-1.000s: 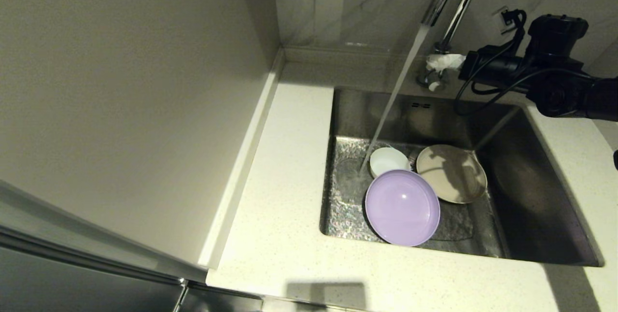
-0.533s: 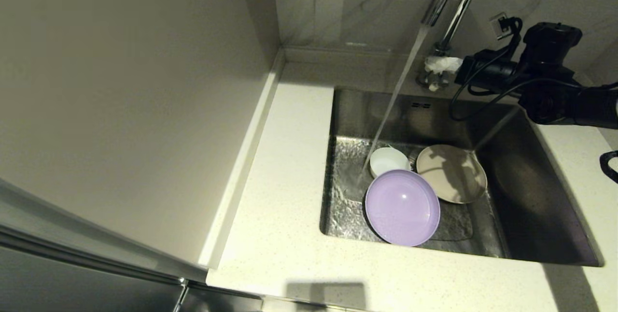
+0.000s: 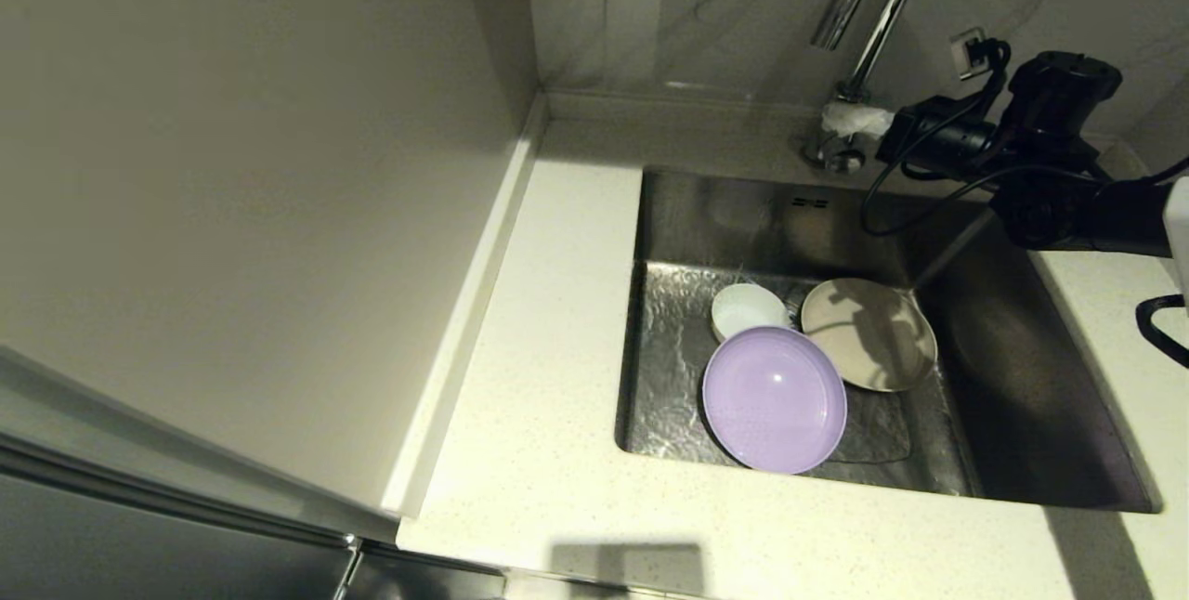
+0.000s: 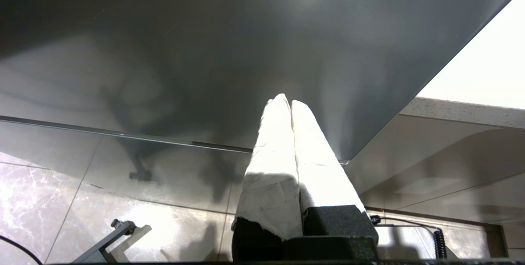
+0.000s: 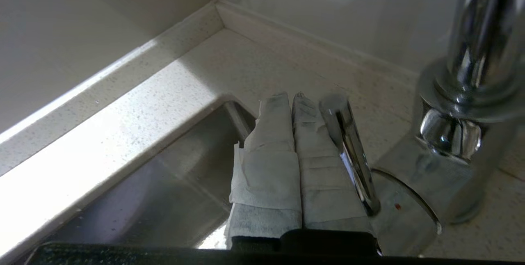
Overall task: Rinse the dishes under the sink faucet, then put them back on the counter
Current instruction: Turn off the faucet
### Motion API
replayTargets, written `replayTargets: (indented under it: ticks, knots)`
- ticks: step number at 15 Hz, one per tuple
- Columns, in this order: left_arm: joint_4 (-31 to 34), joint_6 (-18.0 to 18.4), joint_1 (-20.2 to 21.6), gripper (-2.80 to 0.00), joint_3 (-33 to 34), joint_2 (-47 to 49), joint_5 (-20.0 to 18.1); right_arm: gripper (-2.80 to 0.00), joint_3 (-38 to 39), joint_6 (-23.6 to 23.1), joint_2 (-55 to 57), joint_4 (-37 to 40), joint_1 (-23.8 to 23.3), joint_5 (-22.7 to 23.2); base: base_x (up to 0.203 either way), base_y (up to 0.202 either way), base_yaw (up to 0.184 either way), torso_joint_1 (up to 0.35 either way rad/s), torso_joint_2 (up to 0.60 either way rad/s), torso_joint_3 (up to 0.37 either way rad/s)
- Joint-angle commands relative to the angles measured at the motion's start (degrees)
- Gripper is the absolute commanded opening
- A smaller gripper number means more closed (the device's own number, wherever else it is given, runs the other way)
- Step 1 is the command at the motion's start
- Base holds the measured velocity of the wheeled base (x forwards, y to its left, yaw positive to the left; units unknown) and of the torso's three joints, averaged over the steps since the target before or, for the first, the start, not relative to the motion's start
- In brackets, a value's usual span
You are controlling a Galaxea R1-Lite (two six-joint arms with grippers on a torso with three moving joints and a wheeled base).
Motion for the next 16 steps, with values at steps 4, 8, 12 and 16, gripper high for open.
replayTargets:
  ticks: [4,8,12,16]
  knots:
    - [-0.04,-0.03,0.00,-2.80,0.00,-0.09,0.04,-2.80,0.02,0.51,0.78,-1.32,-0.06,0.38,0.000,0.000,0.000,0.000,0.00,0.000]
    - [-0.04,-0.03,0.00,-2.80,0.00,-0.09,0.04,-2.80,0.19,0.86,0.39,-1.85,-0.06,0.56,0.000,0.000,0.000,0.000,0.00,0.000]
    - [-0.04,-0.03,0.00,-2.80,0.00,-0.09,0.04,-2.80,2.19,6.04,-3.65,-1.23,-0.08,1.71,0.000,0.000,0.000,0.000,0.00,0.000]
    - [-0.04,-0.03,0.00,-2.80,0.00,-0.09,0.04,-2.80,11.14,6.41,-13.56,4.72,-0.07,4.32,0.000,0.000,0.000,0.000,0.00,0.000]
